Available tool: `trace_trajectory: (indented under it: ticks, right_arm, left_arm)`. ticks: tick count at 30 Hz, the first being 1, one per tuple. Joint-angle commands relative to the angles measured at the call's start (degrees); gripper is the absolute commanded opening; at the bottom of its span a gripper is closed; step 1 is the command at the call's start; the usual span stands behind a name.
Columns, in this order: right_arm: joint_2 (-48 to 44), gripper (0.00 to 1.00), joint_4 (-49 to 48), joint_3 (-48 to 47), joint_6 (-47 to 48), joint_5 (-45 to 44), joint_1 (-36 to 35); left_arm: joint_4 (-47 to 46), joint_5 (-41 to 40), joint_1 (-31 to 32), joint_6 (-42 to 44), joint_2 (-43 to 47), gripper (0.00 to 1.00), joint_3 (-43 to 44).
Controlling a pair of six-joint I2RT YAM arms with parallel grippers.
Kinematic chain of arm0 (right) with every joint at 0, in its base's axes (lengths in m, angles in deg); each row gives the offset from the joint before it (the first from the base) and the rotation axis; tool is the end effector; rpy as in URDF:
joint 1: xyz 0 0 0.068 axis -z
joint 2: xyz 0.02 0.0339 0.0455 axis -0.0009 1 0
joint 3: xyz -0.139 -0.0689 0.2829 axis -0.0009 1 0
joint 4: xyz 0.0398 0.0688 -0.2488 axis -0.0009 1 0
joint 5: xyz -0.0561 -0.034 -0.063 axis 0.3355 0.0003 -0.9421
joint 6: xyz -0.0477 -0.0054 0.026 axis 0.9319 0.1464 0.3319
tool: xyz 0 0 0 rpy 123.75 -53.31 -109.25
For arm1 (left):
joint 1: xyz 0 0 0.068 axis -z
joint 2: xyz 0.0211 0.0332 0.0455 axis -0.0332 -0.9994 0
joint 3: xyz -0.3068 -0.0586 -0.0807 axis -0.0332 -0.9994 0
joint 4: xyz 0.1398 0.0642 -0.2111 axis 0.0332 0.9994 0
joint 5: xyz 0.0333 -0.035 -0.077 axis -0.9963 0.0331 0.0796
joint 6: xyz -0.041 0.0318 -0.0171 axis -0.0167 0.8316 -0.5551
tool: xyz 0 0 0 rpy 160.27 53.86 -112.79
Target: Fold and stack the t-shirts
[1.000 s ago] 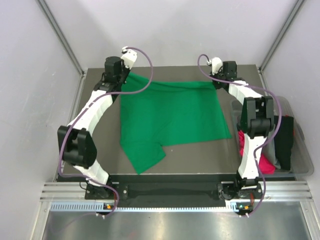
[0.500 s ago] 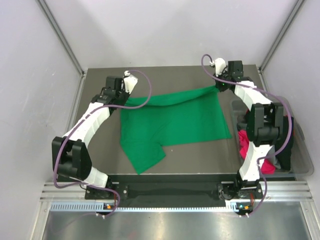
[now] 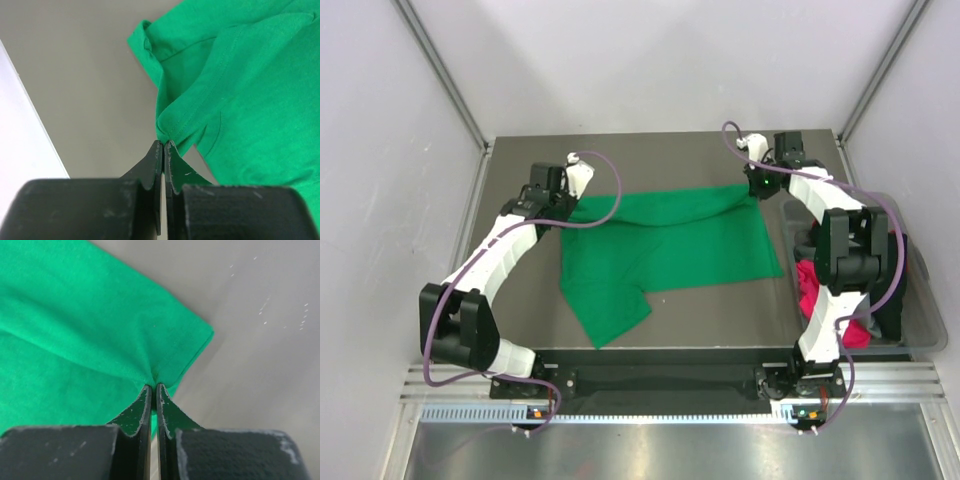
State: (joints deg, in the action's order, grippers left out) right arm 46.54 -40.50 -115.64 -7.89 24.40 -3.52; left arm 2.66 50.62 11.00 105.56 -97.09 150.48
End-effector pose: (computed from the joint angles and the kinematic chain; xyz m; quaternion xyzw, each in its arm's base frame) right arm 0.4439 0.0377 0.2729 -0.2899 0.8879 0.0616 0.3519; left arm 0.3017 -0.0654 0.3338 0.2722 0.8778 0.0819 0.3855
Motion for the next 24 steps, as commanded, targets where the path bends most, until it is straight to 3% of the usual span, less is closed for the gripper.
trace_trajectory:
  ticks: [1,15,20,24]
  right_arm:
    - [-3.76,0.0,1.57,-0.2,0.48,1.81,0.41]
    - [-4.11,0.0,1.66,0.86,0.4,2.51,0.15]
    - [-7.44,0.0,-0.1,-0.19,-1.1,3.04,0.15]
    - [-8.94,0.0,2.18,-3.17,-2.24,4.18,0.15]
  left_arm:
    - [-1.06,0.53,0.1,-0.54,1.05,0.0,-0.81]
    - [-2.28,-0.17,0.01,-0.72,1.4,0.0,-3.98]
    - [-4.74,-5.88,0.01,-3.61,2.36,0.0,0.5]
    - [-5.8,-3.52,0.1,-5.2,3.6,0.0,4.72]
